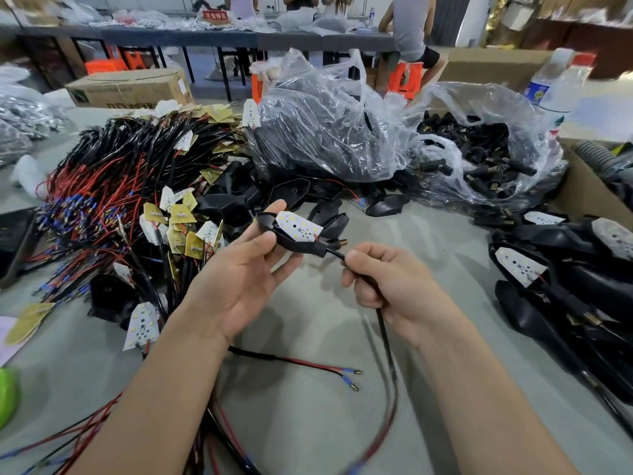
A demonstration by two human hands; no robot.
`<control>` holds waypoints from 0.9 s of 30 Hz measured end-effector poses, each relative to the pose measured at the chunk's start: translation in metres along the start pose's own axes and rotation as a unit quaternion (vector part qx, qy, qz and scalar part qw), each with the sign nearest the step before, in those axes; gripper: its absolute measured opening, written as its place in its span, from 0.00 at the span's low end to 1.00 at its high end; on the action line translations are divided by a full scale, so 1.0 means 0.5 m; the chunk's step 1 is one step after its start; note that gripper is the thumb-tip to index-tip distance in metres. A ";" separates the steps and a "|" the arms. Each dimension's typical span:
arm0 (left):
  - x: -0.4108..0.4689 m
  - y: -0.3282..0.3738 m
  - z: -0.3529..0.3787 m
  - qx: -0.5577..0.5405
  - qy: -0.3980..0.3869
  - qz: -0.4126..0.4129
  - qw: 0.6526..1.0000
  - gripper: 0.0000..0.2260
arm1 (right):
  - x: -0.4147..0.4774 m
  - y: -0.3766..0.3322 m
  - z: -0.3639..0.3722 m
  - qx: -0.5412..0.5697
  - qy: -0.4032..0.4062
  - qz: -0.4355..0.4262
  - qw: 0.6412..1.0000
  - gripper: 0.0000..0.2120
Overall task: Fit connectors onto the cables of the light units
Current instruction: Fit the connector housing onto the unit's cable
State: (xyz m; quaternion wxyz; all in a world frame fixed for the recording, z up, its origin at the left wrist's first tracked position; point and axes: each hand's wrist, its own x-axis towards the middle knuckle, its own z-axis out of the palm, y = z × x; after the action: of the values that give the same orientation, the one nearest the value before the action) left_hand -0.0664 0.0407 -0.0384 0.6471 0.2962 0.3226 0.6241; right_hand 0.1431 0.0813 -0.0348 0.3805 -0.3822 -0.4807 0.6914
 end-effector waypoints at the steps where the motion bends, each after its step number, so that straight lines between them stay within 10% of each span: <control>1: 0.001 -0.001 0.002 -0.005 0.000 0.005 1.000 0.23 | 0.000 0.001 0.003 -0.020 0.007 -0.020 1.000 0.12; 11: 0.000 -0.008 0.013 0.020 -0.034 0.026 0.999 0.19 | 0.000 0.011 0.017 -0.222 0.064 -0.075 0.970 0.12; 17: 0.005 0.001 0.011 -0.045 0.090 0.069 0.993 0.14 | 0.005 0.016 0.011 -0.277 0.070 -0.080 0.955 0.12; 23: 0.001 -0.009 0.018 0.008 0.148 0.026 0.989 0.15 | 0.015 0.014 0.022 0.009 0.125 -0.037 0.991 0.14; 27: -0.008 -0.027 0.040 0.135 0.092 0.012 0.986 0.14 | 0.023 0.005 0.009 0.238 0.179 -0.023 0.954 0.10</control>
State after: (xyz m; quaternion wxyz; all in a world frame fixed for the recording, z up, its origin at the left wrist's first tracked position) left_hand -0.0423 0.0362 -0.0363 0.5610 0.3260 0.4590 0.6069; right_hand 0.1336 0.0892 -0.0379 0.5563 -0.3872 -0.2350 0.6967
